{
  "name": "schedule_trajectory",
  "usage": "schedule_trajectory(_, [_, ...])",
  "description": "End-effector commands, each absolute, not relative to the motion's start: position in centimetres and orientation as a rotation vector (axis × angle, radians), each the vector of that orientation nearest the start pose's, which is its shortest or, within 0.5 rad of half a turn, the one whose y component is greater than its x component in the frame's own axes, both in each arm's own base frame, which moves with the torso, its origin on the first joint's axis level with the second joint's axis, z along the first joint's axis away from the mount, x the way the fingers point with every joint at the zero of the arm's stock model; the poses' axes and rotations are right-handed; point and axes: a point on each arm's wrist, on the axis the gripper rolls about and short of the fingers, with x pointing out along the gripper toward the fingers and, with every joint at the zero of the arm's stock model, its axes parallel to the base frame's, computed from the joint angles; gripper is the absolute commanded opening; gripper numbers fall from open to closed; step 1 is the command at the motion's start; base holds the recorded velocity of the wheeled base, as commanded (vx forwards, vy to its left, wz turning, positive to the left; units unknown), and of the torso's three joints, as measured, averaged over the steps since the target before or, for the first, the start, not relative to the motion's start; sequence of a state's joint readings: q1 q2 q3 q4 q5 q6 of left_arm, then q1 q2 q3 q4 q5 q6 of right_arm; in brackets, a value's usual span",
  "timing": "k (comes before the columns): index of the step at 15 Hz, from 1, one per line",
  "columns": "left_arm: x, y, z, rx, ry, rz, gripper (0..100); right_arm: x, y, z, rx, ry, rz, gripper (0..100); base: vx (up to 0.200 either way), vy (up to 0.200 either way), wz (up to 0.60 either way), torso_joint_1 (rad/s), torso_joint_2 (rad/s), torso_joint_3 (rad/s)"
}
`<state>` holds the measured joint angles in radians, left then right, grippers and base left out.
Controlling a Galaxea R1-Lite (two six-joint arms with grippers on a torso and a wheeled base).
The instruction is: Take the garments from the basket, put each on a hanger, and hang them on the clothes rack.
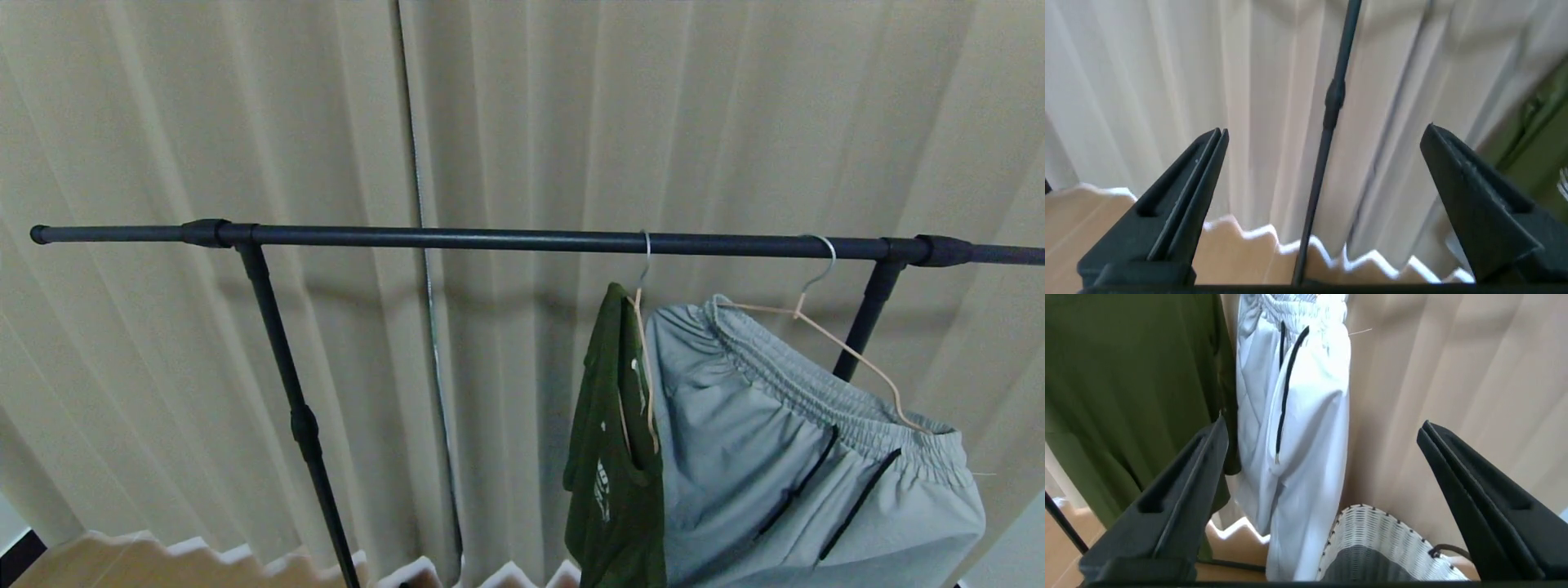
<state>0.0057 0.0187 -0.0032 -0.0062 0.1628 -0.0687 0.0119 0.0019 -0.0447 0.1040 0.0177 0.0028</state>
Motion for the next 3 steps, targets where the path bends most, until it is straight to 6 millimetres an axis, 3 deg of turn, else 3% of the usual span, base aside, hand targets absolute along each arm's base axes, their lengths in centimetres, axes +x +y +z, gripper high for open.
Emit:
schedule_trajectory(1, [-2.28,0.34,7.67,-0.069,-0.007,0.172,100,-2.63,0.01,7.71,0.003,0.063,0.031,100,0.0,0.0,0.0,0.0,0.0,0.0])
schedule_trajectory(3, [-2.28,0.34,7.67,-0.069,-0.007,0.172,100,-2.63,0.01,7.71,0.005,0.063,0.031,100,0.0,0.0,0.0,0.0,0.0,0.0])
